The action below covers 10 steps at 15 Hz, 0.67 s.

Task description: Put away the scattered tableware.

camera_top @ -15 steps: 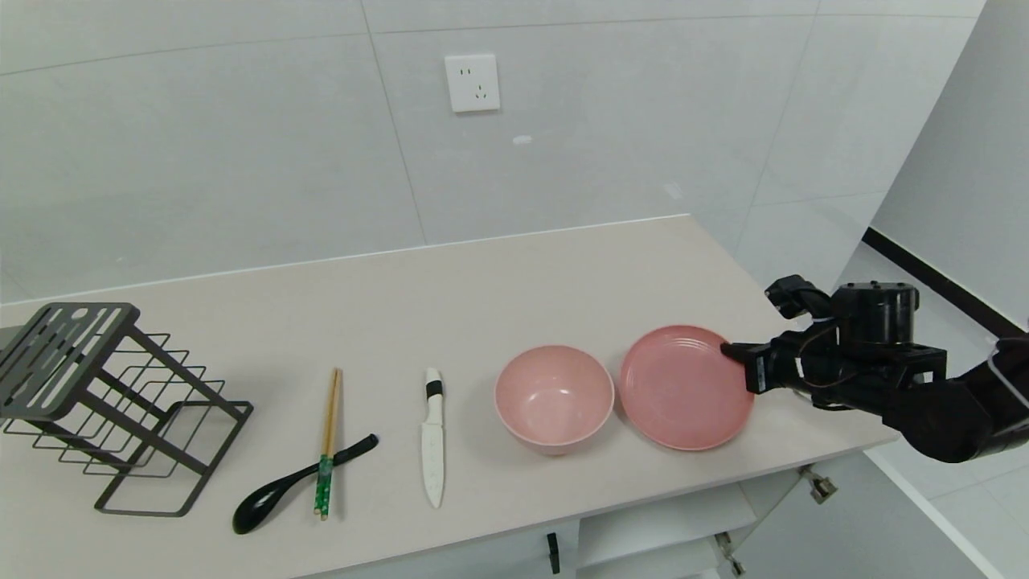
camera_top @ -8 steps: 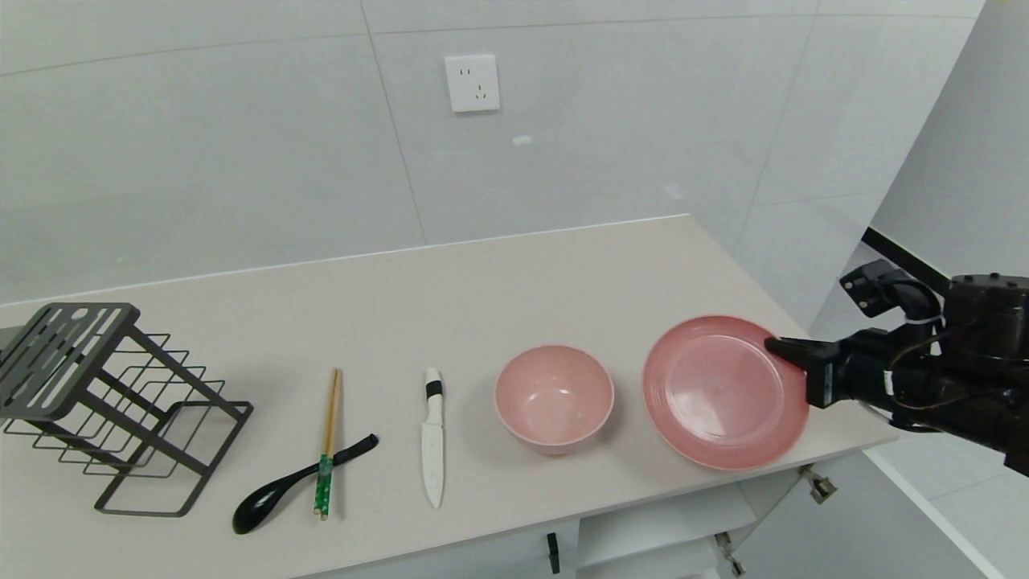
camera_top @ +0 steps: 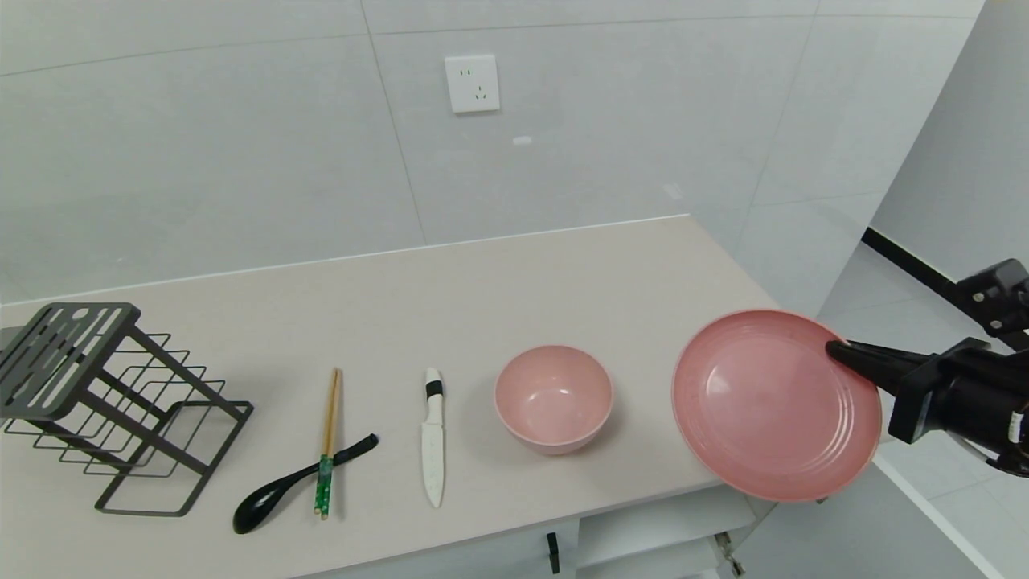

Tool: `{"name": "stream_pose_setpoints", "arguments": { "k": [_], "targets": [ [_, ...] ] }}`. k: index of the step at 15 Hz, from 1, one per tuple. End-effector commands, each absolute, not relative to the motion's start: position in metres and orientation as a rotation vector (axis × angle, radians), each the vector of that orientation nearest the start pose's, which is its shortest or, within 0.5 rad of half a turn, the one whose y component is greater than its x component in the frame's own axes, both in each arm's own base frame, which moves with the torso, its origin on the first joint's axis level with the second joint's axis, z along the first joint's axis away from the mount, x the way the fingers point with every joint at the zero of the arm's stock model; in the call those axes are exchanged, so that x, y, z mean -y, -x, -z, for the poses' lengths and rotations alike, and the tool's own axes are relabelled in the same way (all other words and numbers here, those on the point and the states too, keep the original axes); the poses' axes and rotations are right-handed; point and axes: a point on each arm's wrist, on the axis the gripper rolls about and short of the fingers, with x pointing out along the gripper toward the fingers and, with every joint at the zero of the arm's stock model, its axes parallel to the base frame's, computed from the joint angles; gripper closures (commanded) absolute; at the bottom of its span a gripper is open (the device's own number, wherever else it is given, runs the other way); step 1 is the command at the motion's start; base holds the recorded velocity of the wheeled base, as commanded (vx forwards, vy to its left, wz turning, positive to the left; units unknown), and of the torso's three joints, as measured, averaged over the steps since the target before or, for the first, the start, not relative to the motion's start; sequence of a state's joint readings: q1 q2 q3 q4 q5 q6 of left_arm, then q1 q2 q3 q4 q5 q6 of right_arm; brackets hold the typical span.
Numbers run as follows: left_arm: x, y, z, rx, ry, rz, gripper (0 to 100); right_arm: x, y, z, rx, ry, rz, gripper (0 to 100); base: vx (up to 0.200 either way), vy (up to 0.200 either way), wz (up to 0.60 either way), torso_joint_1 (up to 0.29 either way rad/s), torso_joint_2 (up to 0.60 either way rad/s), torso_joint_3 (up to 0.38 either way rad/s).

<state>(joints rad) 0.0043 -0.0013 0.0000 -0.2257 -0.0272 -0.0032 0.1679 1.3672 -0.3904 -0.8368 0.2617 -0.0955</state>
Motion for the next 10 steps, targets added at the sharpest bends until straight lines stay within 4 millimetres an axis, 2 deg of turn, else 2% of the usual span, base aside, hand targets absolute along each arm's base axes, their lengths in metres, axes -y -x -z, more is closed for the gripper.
{"name": "stream_pose_setpoints", "arguments": {
  "k": [1, 3, 5, 8, 9, 10],
  "targets": [
    [0.003, 0.026, -0.099, 0.225, -0.015, 0.107, 0, -0.033, -0.175, -0.188, -0.051, 0.091, -0.42, 100, 0.0, 0.0, 0.0, 0.0, 0.0, 0.0],
    [0.005, 0.028, -0.117, 0.224, -0.023, 0.209, 0, -0.029, -0.17, -0.19, -0.032, 0.091, -0.398, 100, 0.0, 0.0, 0.0, 0.0, 0.0, 0.0],
    [0.007, 0.023, -0.154, 0.185, -0.028, 0.329, 0, -0.028, -0.17, -0.191, -0.023, 0.088, -0.394, 100, 0.0, 0.0, 0.0, 0.0, 0.0, 0.0],
    [0.009, 0.0, -0.203, 0.14, -0.03, 0.395, 0, -0.027, -0.179, -0.19, 0.033, 0.076, -0.386, 100, 0.0, 0.0, 0.0, 0.0, 0.0, 0.0],
    [0.009, -0.006, -0.209, 0.13, -0.031, 0.419, 0, -0.027, -0.181, -0.191, 0.04, 0.066, -0.386, 100, 0.0, 0.0, 0.0, 0.0, 0.0, 0.0],
    [0.01, -0.02, -0.218, 0.118, -0.035, 0.458, 0, -0.027, -0.183, -0.194, 0.057, 0.061, -0.387, 100, 0.0, 0.0, 0.0, 0.0, 0.0, 0.0]
  ]
}}
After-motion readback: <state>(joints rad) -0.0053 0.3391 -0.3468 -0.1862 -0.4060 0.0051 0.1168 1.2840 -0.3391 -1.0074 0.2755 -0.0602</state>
